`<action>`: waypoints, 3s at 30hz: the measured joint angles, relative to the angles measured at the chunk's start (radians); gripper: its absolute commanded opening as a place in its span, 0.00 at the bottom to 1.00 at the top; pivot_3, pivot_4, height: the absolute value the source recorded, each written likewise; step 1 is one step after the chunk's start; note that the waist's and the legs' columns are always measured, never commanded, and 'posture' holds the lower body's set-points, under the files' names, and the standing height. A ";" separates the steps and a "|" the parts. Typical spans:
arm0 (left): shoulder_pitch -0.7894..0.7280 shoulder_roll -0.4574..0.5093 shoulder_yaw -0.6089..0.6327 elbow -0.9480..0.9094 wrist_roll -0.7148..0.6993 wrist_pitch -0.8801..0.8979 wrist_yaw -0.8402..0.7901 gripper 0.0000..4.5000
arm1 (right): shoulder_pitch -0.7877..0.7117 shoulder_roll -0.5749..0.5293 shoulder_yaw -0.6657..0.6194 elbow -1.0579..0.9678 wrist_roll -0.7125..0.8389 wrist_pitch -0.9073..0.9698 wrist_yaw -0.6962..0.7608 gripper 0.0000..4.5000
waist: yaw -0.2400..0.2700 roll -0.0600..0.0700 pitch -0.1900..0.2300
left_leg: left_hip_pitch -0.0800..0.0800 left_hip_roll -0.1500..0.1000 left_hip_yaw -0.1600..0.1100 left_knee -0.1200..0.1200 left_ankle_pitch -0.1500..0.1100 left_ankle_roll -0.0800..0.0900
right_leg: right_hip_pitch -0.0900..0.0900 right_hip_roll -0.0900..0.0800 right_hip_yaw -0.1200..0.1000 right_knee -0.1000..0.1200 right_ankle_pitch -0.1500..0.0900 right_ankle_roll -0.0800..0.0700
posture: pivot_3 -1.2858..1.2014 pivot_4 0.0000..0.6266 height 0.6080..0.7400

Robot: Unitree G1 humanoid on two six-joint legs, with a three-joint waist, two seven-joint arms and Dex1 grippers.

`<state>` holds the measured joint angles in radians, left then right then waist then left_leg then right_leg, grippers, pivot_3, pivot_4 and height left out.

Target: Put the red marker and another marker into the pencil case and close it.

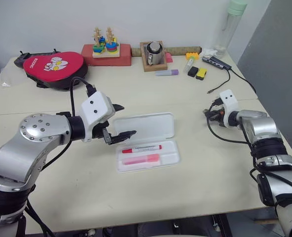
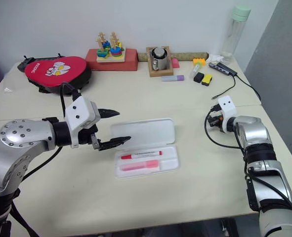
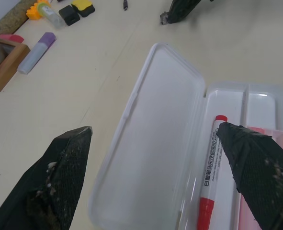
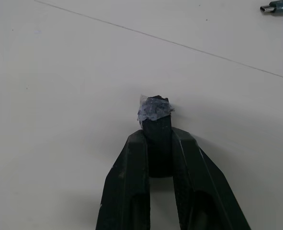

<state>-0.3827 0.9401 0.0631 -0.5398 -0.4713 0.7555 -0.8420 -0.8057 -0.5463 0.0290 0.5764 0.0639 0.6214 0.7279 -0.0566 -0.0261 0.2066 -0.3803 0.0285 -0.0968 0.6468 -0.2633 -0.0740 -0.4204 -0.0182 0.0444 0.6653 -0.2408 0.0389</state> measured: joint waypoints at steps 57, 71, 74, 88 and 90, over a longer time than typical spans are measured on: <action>0.049 0.016 -0.038 0.079 0.031 -0.094 -0.108 1.00 | 0.233 -0.116 0.335 -0.755 0.145 -0.082 0.422 0.99 | 0.003 0.000 0.000 | 0.000 0.001 -0.001 0.001 0.000 0.000 | 0.000 0.001 -0.001 0.000 -0.001 0.002 | 0.52 0.24 1.00; 0.007 -0.024 0.044 0.100 -0.042 -0.018 -0.055 1.00 | 0.175 -0.175 0.257 -0.786 0.195 -0.023 0.446 0.99 | 0.003 0.000 0.000 | 0.001 0.001 -0.001 0.002 0.000 0.000 | 0.000 0.001 -0.001 0.001 -0.001 0.003 | 0.52 0.24 1.00; 0.006 -0.022 0.064 0.105 -0.072 0.012 -0.056 1.00 | 0.153 -0.191 0.256 -0.732 0.189 -0.039 0.449 0.99 | 0.003 0.000 0.000 | -0.001 0.001 -0.001 0.002 0.000 0.000 | 0.000 0.001 -0.001 0.000 0.000 0.001 | 0.52 0.24 1.00; 0.124 0.104 0.253 0.106 -0.157 0.041 -0.144 1.00 | -0.044 -0.106 0.230 -0.312 0.035 -0.287 0.400 0.20 | -0.002 0.000 0.000 | 0.000 0.001 0.000 0.000 0.000 0.000 | -0.001 0.001 -0.001 0.000 0.001 0.000 | 0.52 0.24 1.00; 0.136 0.107 0.258 0.104 -0.159 0.041 -0.144 1.00 | -0.047 -0.091 0.231 -0.291 0.033 -0.301 0.398 0.10 | -0.002 0.000 0.000 | 0.000 0.001 0.000 0.000 0.000 0.000 | -0.001 0.001 -0.001 0.000 0.001 0.000 | 0.52 0.24 1.00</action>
<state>-0.2469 1.0468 0.3207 -0.4359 -0.6304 0.7970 -0.9864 -0.8529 -0.6377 0.2596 0.2852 0.0969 0.3201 1.1260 -0.0583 -0.0260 0.2068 -0.3804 0.0294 -0.0972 0.6465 -0.2631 -0.0736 -0.4211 -0.0176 0.0437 0.6649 -0.2402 0.0388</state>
